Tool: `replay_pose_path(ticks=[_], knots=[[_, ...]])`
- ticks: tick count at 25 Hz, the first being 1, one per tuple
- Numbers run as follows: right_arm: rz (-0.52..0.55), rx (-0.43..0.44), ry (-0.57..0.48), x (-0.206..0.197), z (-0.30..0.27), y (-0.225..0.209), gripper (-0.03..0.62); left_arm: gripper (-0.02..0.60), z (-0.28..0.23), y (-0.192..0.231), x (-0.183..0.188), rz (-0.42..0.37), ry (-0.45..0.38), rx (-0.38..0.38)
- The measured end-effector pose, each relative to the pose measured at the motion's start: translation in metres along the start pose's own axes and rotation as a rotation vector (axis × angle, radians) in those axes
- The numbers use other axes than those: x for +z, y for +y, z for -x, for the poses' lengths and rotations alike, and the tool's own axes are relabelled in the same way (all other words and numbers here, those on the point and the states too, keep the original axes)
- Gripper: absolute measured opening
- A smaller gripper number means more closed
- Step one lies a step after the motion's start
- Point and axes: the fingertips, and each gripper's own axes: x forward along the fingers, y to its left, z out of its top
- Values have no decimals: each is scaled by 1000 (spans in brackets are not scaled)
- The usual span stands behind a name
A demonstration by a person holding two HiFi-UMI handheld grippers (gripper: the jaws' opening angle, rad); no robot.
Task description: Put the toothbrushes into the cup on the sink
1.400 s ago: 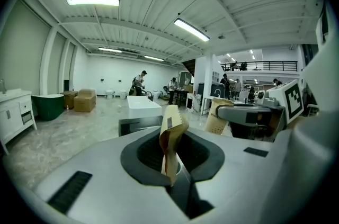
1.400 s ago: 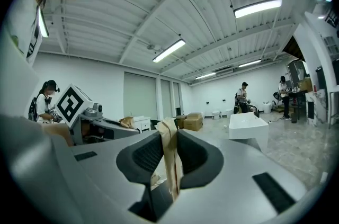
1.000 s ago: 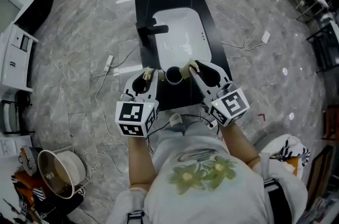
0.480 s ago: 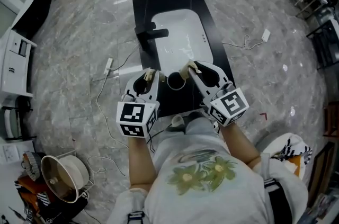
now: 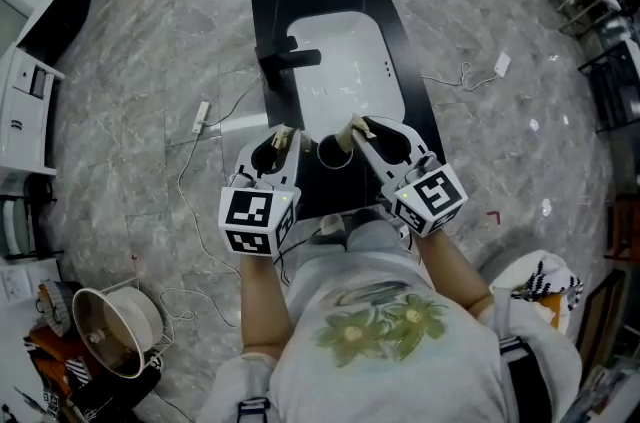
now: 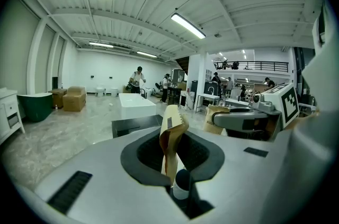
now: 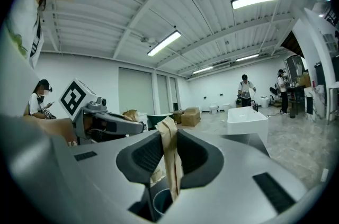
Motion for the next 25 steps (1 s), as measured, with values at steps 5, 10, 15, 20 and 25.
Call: replay_pose_path(ticks=[5,10,15,20,25], knots=[[-8,11,17,-8,-5,-2,87,58,-4,3,-4,6,5,-1],[-15,3,24,-15,-6,-5,87,59,-5,4,-9,11,9,-2],[-16,-4,43,-22,-7,-7,87,58,-5,5,-11,16,14,0],[-19,-5,63,-33,-8,-8,87,58,-5,5,-14,16,13,1],[-21,-8,77,-39,-9,-9,87,60,-5,2,-15,16,19,-2]])
